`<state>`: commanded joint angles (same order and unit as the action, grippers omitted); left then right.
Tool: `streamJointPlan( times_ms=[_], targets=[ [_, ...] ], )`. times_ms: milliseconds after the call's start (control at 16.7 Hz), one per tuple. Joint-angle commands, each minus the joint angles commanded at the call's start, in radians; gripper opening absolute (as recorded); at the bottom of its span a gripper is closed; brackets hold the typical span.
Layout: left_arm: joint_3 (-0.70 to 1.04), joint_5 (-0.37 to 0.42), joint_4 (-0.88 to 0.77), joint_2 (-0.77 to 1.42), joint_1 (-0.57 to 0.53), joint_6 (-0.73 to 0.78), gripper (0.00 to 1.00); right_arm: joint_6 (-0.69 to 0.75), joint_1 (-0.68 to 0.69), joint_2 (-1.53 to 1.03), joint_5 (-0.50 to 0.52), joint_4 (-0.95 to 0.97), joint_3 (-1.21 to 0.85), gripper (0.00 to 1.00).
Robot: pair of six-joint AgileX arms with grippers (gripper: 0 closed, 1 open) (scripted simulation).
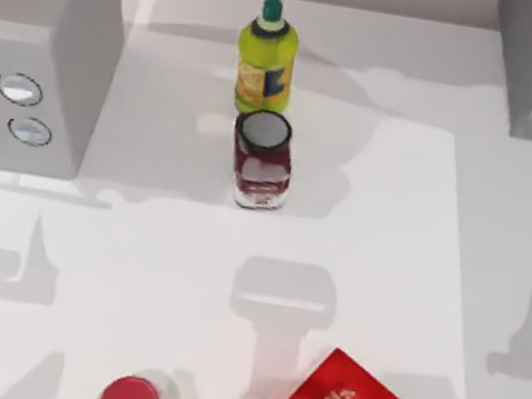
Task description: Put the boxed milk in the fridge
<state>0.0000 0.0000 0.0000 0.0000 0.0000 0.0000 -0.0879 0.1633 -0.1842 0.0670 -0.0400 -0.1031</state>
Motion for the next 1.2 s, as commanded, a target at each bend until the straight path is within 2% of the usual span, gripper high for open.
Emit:
streamJointPlan(
  times_ms=[300, 720, 960, 1200],
  targets=[
    [0.000, 0.000, 0.000, 0.000, 0.000, 0.000, 1.00, 0.086, -0.158, 0.178, -0.065, 0.039, 0.101, 0.00],
    [0.000, 0.000, 0.000, 0.000, 0.000, 0.000, 1.00, 0.087, -0.161, 0.170, -0.068, 0.044, 0.097, 0.00],
    [0.000, 0.000, 0.000, 0.000, 0.000, 0.000, 1.00, 0.102, -0.174, 0.027, -0.099, 0.134, 0.025, 0.00],
    [0.000, 0.000, 0.000, 0.000, 0.000, 0.000, 1.00, 0.103, -0.211, -0.275, -0.142, 0.312, -0.119, 0.00]
  ],
)
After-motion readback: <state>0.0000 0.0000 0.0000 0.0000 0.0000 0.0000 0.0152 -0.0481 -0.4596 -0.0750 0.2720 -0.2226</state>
